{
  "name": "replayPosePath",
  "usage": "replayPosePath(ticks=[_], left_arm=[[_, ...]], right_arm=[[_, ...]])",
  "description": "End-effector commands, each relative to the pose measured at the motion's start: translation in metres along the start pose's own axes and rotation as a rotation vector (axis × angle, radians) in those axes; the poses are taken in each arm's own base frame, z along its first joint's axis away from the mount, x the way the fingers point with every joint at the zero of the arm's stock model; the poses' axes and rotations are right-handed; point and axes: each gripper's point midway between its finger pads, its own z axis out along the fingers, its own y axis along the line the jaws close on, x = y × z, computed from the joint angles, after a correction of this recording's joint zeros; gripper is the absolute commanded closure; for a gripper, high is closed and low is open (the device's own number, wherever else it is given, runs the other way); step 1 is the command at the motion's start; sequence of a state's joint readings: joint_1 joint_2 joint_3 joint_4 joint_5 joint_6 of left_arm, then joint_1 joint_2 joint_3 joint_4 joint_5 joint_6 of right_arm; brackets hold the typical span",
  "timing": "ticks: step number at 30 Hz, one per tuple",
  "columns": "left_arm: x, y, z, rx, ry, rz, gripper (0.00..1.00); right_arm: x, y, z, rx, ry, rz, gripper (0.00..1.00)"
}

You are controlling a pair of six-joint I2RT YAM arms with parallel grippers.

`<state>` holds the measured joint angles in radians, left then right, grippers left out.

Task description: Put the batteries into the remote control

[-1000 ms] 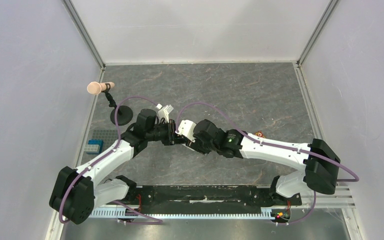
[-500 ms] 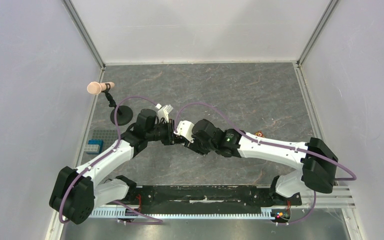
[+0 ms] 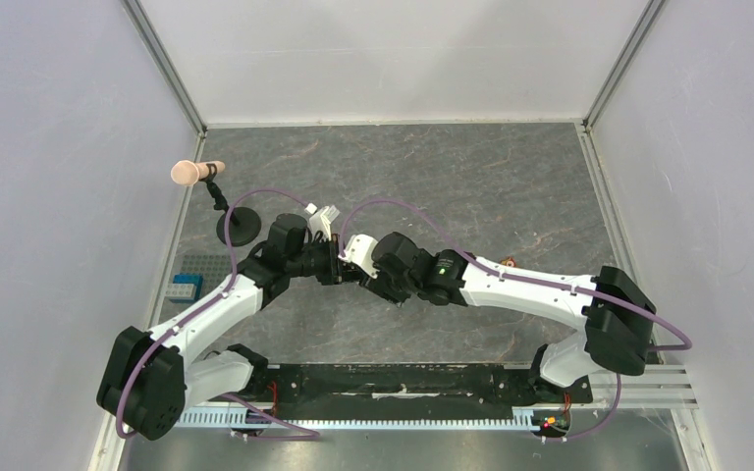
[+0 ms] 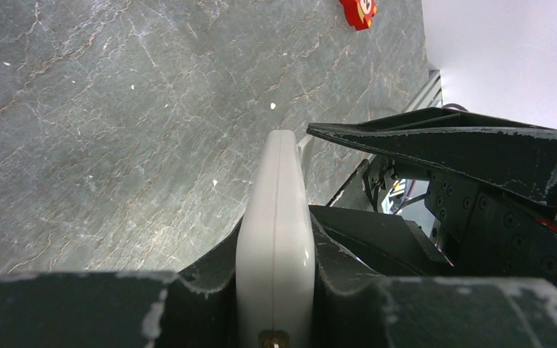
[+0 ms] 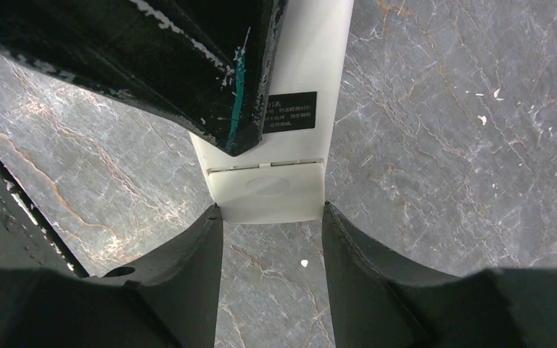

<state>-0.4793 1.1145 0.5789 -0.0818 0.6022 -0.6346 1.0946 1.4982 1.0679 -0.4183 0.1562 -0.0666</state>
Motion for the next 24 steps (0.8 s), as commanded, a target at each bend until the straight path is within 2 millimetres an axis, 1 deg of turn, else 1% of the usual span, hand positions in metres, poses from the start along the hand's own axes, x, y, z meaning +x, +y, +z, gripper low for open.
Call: replayPosePath(ticks=[1,19,24], left_arm=[[-0.011,-0.026,-0.003,0.098,-0.018,0.068,0.98],[-0.008,-0.033,-0.003,0.14,0.006,0.049,0.98],[-0.006,-0.035,-0.004,0.149,0.018,0.026,0.98]], right_arm=[[-0.033,-0.002,0.0,-0.004,-0.084,0.057,0.63],[-0.053,-0.01,-0.001,0.014,-0.165,0.099,0.63],[-0.055,-0.01,0.0,0.008,-0.169,0.096,0.59]])
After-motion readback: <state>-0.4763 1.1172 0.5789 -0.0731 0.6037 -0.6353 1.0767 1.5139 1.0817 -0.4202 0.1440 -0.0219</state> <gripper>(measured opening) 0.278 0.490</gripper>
